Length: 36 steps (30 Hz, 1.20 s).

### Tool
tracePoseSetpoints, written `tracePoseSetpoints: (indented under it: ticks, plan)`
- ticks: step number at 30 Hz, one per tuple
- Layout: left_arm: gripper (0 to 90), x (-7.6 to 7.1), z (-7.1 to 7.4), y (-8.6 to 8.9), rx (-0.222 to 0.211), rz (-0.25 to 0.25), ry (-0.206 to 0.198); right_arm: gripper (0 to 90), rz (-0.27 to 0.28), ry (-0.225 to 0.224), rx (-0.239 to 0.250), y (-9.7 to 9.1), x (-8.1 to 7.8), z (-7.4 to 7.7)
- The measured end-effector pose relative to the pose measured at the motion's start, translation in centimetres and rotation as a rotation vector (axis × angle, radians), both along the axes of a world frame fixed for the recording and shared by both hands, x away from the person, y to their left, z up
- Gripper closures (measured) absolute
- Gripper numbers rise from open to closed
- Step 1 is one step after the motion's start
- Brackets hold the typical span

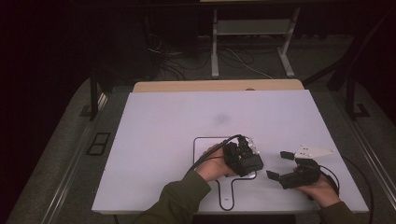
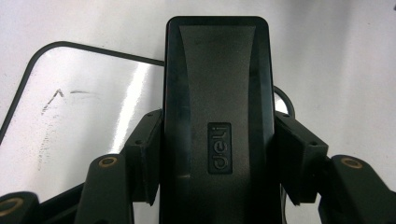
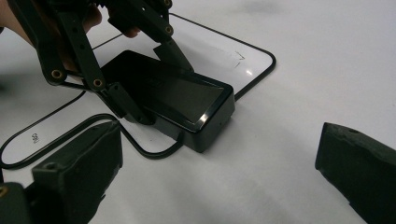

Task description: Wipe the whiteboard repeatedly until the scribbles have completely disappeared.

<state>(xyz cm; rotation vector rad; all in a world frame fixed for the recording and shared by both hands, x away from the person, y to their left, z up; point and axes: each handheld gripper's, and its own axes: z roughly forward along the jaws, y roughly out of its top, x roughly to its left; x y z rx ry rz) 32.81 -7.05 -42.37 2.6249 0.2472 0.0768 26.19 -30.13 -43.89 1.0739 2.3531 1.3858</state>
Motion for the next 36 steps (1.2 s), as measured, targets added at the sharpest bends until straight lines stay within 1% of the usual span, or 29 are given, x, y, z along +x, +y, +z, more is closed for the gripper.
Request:
tracePoseSetpoints:
  ticks: [2, 3, 6, 7, 9, 11, 12, 13, 14, 15, 16, 18, 19, 20, 21, 22, 23, 24, 25, 28, 29, 30, 31, 33, 35, 36]
  plan:
    - [39.5, 0.4, 0.0, -0.1, 0.004, 0.002, -0.026, 0.0, -0.002, 0.002, 0.0, 0.0, 0.0, 0.0]
    - [39.6, 0.6, 0.0, -0.1, 0.007, 0.009, -0.029, 0.0, -0.001, 0.0, 0.0, 0.0, 0.0, 0.0]
    - [39.5, 1.3, 0.0, -0.2, 0.011, 0.028, -0.054, 0.0, -0.004, -0.001, 0.001, 0.0, 0.0, 0.0]
    - [39.5, 1.4, 0.0, -0.2, 0.014, 0.027, -0.05, 0.0, -0.004, -0.002, 0.001, 0.0, 0.0, 0.0]
    - [39.5, 1.1, 0.0, -0.2, 0.017, 0.032, -0.048, 0.0, -0.003, 0.0, 0.001, 0.0, 0.0, 0.0]
    - [39.5, 0.6, 0.0, -0.2, 0.007, 0.02, -0.031, 0.0, -0.001, 0.001, 0.001, 0.0, 0.0, 0.0]
    - [39.5, 0.2, 0.0, -0.2, 0.01, 0.011, -0.03, 0.0, -0.001, 0.002, 0.002, 0.0, 0.0, 0.0]
    - [39.5, -0.2, 0.0, -0.1, 0.004, 0.015, -0.025, 0.0, -0.001, 0.002, 0.002, 0.0, 0.0, 0.0]
    - [39.5, -0.3, -0.1, 0.0, -0.001, 0.015, -0.031, 0.0, -0.002, 0.001, 0.002, 0.0, 0.0, 0.0]
    - [39.5, -0.3, -0.1, 0.0, -0.008, 0.022, -0.024, 0.0, -0.003, 0.0, 0.003, 0.0, 0.0, 0.0]
    - [39.6, -0.2, -0.1, 0.0, -0.002, 0.018, -0.025, 0.0, -0.002, 0.0, 0.002, 0.0, 0.0, 0.0]
    - [39.5, 0.1, -0.1, -0.1, 0.009, 0.035, -0.051, 0.0, -0.002, 0.001, -0.001, 0.0, 0.0, 0.0]
    - [39.5, 0.5, 0.0, -0.1, 0.016, 0.032, -0.068, 0.0, -0.002, 0.001, -0.002, 0.0, -0.1, 0.0]
    - [39.5, 0.8, 0.0, -0.1, 0.018, 0.038, -0.07, 0.0, -0.003, 0.0, -0.003, 0.0, -0.1, 0.0]
    - [39.5, 1.0, 0.0, -0.1, 0.014, 0.049, -0.066, 0.0, -0.002, -0.001, -0.001, 0.0, -0.1, 0.0]
    - [39.5, 1.2, 0.0, -0.1, 0.013, 0.048, -0.055, 0.0, -0.003, -0.002, 0.0, 0.0, 0.0, 0.0]
    - [39.5, 1.1, -0.1, -0.1, 0.0, 0.061, -0.046, 0.0, -0.004, -0.002, 0.001, 0.0, 0.0, 0.0]
    - [39.5, 1.0, -0.1, -0.1, -0.005, 0.061, -0.036, 0.0, -0.004, -0.004, 0.0, -0.1, 0.0, 0.0]
    - [39.5, 0.9, -0.1, 0.0, -0.005, 0.049, -0.027, 0.0, -0.003, -0.002, 0.002, -0.1, 0.0, 0.0]
    - [39.5, -0.1, -0.1, -0.1, -0.006, 0.023, -0.014, 0.0, -0.001, 0.002, 0.002, 0.0, 0.0, 0.0]
    - [39.5, -0.5, -0.2, -0.2, -0.014, 0.028, -0.021, 0.0, -0.001, 0.002, 0.002, 0.0, 0.0, 0.0]
    - [39.5, -0.6, -0.2, -0.2, -0.011, 0.029, -0.025, 0.0, -0.001, 0.002, 0.002, 0.0, 0.0, 0.0]
    - [39.5, -0.5, -0.2, -0.2, -0.009, 0.025, -0.029, 0.0, -0.001, -0.001, 0.001, 0.0, 0.0, 0.0]
    - [39.5, -0.3, -0.1, -0.3, -0.002, 0.039, -0.046, 0.0, -0.002, 0.0, 0.001, 0.0, 0.0, 0.0]
    - [39.6, 0.4, -0.1, -0.3, 0.014, 0.035, -0.067, 0.0, -0.003, 0.0, -0.001, 0.0, -0.1, 0.0]
    - [39.5, 0.6, -0.1, -0.4, 0.014, 0.045, -0.078, 0.0, -0.003, -0.002, -0.001, 0.0, 0.0, 0.0]
